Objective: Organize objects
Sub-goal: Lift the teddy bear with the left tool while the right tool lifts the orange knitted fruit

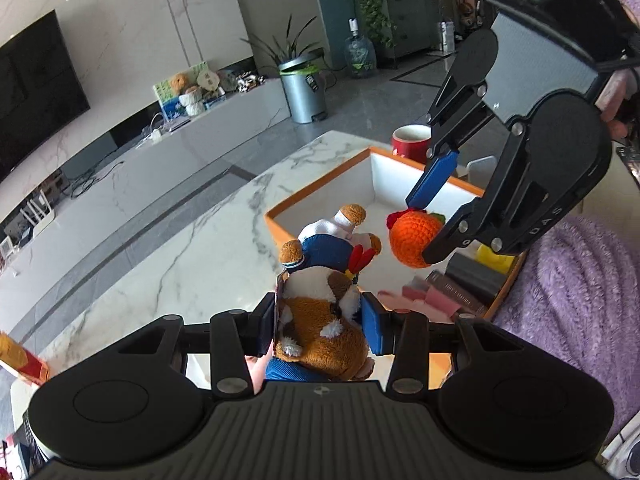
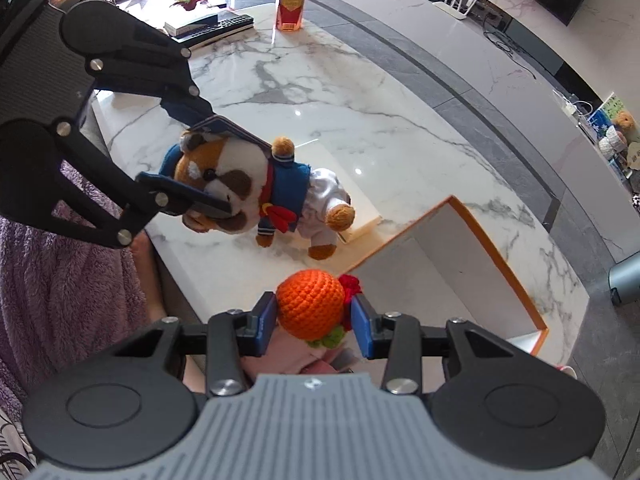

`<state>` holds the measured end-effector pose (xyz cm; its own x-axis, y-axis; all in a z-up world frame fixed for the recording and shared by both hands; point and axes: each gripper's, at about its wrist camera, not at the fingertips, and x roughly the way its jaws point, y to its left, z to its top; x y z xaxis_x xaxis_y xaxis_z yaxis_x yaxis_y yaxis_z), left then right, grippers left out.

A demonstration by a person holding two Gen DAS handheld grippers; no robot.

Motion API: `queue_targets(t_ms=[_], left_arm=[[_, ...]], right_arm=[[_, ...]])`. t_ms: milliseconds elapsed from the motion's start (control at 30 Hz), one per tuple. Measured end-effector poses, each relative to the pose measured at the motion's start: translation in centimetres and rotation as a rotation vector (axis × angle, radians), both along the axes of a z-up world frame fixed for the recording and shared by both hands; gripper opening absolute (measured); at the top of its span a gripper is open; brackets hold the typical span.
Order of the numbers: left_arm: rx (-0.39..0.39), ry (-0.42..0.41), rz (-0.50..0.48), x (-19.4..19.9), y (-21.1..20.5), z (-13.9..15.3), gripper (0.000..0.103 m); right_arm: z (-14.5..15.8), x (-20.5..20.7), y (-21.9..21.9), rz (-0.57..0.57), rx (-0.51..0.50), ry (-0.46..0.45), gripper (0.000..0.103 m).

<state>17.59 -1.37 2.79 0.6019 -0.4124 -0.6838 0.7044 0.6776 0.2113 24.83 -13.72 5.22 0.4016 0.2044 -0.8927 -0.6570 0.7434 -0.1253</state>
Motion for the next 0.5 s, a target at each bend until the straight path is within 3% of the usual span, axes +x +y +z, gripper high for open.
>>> queue_targets(t_ms=[167, 500], left_arm=[[0.008, -0.017, -0.107, 0.8, -4.3, 0.4, 0.051], [0.144, 0.049, -0.287, 5.4, -13.5, -5.0, 0.051]], right_arm=[[0.1, -0.5, -4.3, -0.072, -0.012, -0.014, 0.043], [-3.8, -0.2, -10.5, -0.147, -0.03, 0.055, 0.042]])
